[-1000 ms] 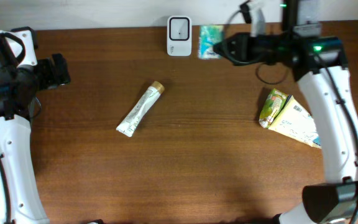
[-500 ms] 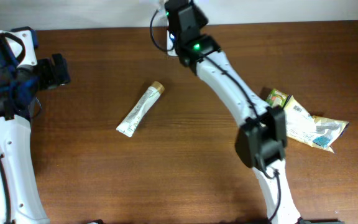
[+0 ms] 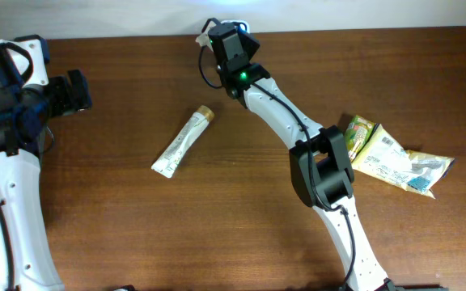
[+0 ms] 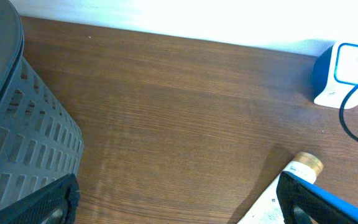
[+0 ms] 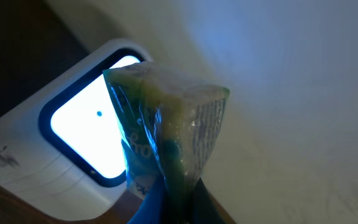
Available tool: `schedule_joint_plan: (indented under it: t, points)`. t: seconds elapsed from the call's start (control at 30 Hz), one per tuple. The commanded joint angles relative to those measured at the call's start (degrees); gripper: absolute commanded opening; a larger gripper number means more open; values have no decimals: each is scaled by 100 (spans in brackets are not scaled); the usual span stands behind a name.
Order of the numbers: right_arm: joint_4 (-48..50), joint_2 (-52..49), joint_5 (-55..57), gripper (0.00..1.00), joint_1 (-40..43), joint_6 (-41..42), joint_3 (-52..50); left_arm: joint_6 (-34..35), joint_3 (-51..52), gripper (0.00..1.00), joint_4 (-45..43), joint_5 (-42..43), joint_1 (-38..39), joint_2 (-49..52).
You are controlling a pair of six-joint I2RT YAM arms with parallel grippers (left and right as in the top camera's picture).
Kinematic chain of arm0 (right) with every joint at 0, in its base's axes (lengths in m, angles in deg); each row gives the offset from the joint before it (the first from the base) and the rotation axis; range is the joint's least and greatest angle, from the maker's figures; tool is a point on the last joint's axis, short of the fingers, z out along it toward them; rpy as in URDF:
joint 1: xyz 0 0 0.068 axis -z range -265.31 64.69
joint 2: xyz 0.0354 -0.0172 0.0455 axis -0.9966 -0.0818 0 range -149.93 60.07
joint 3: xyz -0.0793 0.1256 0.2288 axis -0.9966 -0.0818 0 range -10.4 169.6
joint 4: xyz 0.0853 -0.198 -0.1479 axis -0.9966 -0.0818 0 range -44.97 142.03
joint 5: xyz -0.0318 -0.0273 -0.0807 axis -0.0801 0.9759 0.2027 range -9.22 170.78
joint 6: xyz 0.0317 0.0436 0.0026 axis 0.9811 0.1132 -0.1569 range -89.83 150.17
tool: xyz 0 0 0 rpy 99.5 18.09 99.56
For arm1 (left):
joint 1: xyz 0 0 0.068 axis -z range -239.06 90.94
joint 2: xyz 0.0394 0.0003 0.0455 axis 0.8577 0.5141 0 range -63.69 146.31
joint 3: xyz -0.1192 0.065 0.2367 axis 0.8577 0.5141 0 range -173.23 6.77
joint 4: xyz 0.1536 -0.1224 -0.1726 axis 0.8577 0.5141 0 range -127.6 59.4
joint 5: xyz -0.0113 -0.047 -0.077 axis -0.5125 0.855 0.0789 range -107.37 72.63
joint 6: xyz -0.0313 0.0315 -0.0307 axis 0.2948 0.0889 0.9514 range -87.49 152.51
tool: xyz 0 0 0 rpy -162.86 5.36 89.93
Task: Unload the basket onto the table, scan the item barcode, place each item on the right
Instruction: 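Hold the green box in front of the scanner box, then place the green box on the right side and open the gripper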
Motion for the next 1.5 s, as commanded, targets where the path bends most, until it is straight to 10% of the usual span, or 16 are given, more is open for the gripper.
schedule_joint_plan:
  t: [0.0, 0.2, 0.8, 1.2, 1.37, 1.47]
  points:
    - [59, -85, -37, 4, 42, 24, 46, -9, -24, 99, -13, 0, -22, -28]
    - [-260, 39, -42, 4, 20, 192, 46, -9, -24, 99, -13, 0, -22, -28]
    - [-7600, 2846, -1054, 4, 933, 6688, -26, -9, -24, 99, -11, 0, -22, -28]
    - [-5003, 2809, -3139, 8, 2850, 7077, -3425, -9, -24, 99, -11, 0, -22, -28]
    - [-4586, 2813, -3171, 41, 2924, 7077, -3611, -9, -24, 99, -11, 0, -22, -28]
    - [-5167, 2822, -3235, 99, 2929, 7075, -3108, -9, -24, 99, -11, 0, -22, -28]
